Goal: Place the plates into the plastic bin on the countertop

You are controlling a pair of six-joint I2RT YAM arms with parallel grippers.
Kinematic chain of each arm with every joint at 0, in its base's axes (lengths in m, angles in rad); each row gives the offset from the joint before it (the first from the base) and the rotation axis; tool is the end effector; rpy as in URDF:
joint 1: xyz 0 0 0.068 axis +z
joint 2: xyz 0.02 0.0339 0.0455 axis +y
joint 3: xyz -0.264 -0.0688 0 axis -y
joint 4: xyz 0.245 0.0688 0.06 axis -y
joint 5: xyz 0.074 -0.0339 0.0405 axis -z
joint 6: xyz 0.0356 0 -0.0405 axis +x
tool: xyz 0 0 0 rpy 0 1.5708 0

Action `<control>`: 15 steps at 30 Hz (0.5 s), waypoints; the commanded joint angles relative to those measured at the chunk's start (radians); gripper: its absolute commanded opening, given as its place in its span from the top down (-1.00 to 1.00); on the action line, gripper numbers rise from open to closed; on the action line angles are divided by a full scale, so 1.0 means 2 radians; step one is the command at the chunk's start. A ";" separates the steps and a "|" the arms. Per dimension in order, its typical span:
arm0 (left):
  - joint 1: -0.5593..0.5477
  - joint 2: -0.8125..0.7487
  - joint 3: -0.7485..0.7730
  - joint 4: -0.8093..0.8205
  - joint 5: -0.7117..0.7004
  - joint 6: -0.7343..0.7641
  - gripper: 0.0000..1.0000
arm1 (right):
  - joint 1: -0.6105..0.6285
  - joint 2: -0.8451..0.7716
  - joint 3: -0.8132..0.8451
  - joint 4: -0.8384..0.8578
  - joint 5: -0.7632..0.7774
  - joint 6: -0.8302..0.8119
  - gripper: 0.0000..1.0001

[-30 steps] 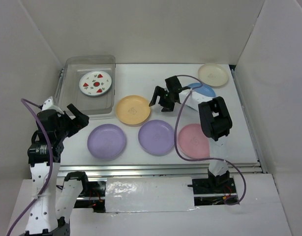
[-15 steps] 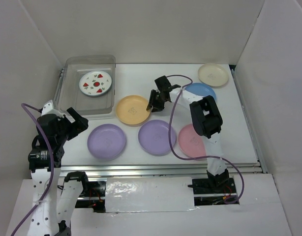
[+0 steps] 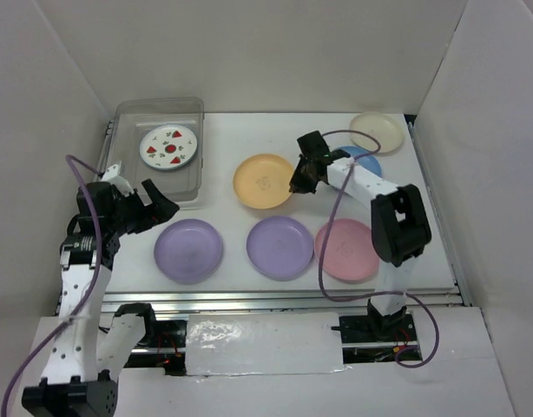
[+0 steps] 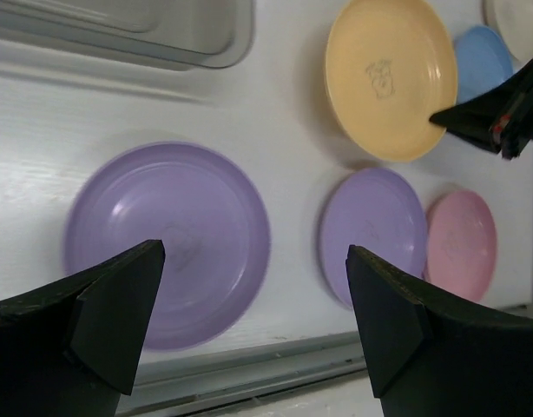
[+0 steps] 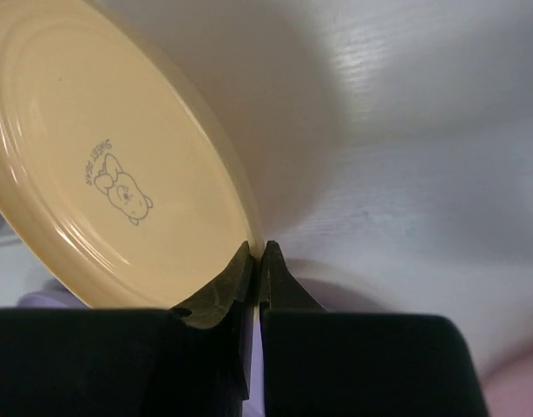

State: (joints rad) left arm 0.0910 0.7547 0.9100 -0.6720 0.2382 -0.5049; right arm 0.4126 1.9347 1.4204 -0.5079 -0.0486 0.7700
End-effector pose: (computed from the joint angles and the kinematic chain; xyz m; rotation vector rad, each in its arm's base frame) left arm 0.1550 0.0057 0.3379 -0.4779 2.0555 -0.4983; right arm 0.3785 0.1676 0.1984 0.4572 2.6339 0.4733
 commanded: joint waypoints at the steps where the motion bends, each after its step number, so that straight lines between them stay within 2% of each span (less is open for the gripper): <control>1: -0.009 0.042 0.015 0.098 0.128 -0.004 -0.99 | 0.011 -0.100 0.026 -0.017 0.074 -0.008 1.00; 4: -0.028 0.096 0.035 0.149 0.164 -0.029 -0.99 | 0.032 -0.137 0.041 -0.047 0.071 -0.034 1.00; 8: -0.065 0.173 0.077 0.192 0.187 -0.048 -0.99 | 0.044 -0.173 0.035 -0.061 0.014 -0.051 1.00; 12: -0.084 0.238 0.095 0.276 0.254 -0.069 -0.99 | 0.053 -0.203 0.027 -0.061 -0.024 -0.059 1.00; 15: -0.100 0.262 0.116 0.266 0.237 -0.064 -0.98 | 0.051 -0.232 0.012 -0.047 -0.066 -0.060 1.00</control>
State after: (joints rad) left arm -0.0845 1.2575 1.0794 -0.2344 0.6552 -0.6144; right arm 0.5156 1.5505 1.4563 -0.6079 -0.0822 0.6670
